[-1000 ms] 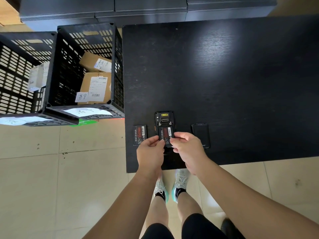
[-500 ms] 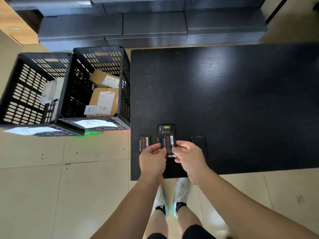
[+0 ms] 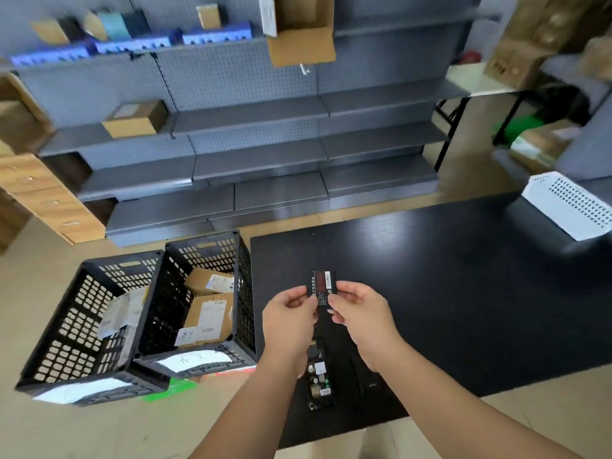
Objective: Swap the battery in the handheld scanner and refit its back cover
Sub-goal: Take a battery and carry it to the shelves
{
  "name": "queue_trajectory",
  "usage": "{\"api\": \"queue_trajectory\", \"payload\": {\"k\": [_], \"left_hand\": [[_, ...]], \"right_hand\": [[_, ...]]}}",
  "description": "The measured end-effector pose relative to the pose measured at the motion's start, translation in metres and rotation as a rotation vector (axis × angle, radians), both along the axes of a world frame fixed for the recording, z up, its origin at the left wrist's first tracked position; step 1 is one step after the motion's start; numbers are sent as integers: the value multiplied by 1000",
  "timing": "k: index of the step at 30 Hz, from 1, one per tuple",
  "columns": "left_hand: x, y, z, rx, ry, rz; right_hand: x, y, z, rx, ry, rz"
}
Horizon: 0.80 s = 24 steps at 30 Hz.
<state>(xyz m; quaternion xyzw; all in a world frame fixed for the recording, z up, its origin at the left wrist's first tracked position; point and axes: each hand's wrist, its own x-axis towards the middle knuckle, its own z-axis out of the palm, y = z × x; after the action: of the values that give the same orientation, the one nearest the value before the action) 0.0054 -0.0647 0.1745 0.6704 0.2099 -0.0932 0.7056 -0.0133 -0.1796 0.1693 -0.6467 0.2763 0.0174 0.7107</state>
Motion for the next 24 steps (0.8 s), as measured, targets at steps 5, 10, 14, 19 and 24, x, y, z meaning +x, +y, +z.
{"api": "queue_trajectory", "payload": {"k": [5,10,14,19,24], "left_hand": [[10,-44,54,-38,-125,-151],[-3,-125,95,-80,-190,-387],[-37,-203,112,-94,-222,-607],[-97,-312,115,-133,-204,-857],[-175,-414,114,-212,-140,-1060]], "right_hand": [[-8,-44,59,-48,-131,-142],[-46,-116,96,-33,-248,-374],[-100,-183,106,-38,-289,-565],[-179,-271,106,-77,-303,-817],[-271,-349,108,-110,-303,-1032]]}}
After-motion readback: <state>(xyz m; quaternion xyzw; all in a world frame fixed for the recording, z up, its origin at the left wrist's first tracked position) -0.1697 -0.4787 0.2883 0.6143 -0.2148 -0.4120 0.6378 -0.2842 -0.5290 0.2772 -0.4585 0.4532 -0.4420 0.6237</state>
